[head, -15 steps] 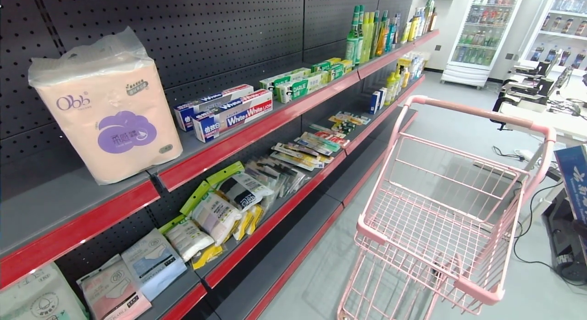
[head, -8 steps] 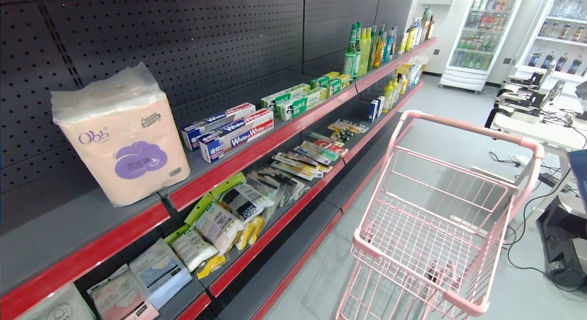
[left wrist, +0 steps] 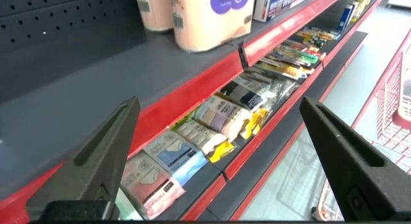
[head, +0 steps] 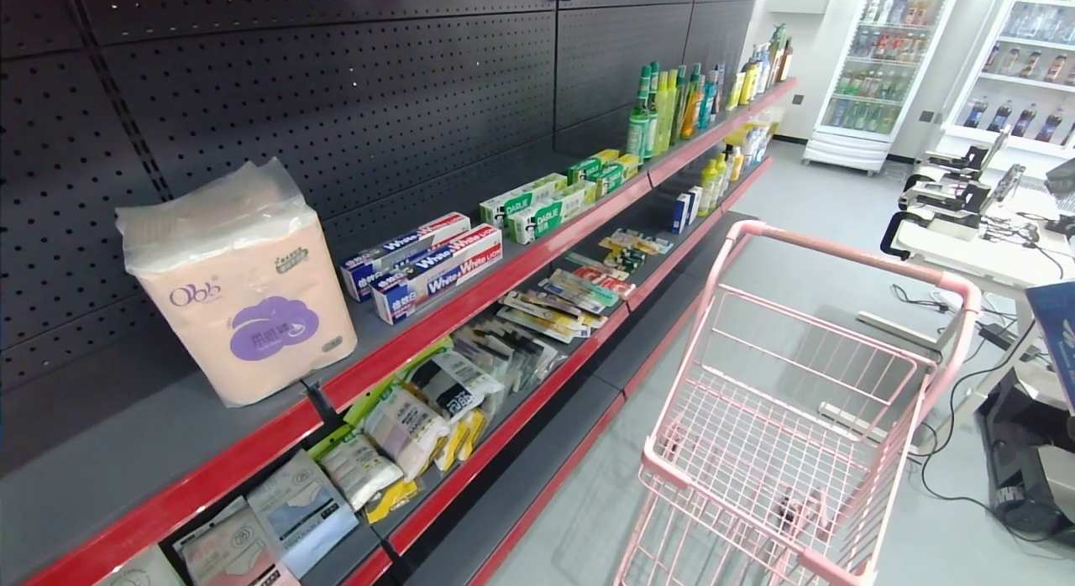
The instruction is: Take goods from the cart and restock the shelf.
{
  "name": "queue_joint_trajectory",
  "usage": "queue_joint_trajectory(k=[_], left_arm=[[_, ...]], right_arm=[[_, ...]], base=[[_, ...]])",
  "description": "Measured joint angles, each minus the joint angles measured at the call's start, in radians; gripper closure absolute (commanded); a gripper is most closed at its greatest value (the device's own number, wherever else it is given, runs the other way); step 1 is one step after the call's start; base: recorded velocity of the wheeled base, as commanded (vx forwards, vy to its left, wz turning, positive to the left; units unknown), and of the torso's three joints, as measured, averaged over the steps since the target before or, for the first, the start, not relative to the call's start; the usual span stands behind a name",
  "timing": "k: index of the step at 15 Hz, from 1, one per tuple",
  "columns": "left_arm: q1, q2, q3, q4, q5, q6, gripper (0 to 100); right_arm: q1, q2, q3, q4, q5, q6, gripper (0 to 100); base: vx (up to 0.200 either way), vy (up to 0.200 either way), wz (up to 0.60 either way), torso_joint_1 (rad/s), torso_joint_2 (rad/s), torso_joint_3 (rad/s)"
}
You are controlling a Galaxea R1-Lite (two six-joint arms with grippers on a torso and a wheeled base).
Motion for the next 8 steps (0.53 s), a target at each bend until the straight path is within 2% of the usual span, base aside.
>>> queue_joint_trajectory(k=[8], left_arm=[[0.000,0.000,0.000,0.000,0.000,0.000,0]], right_arm=[[0.001,-0.005,0.004,0.000,0.001,0.000,100]], base=[[0.000,0.000,0.00,0.170,-0.35,-0.187]])
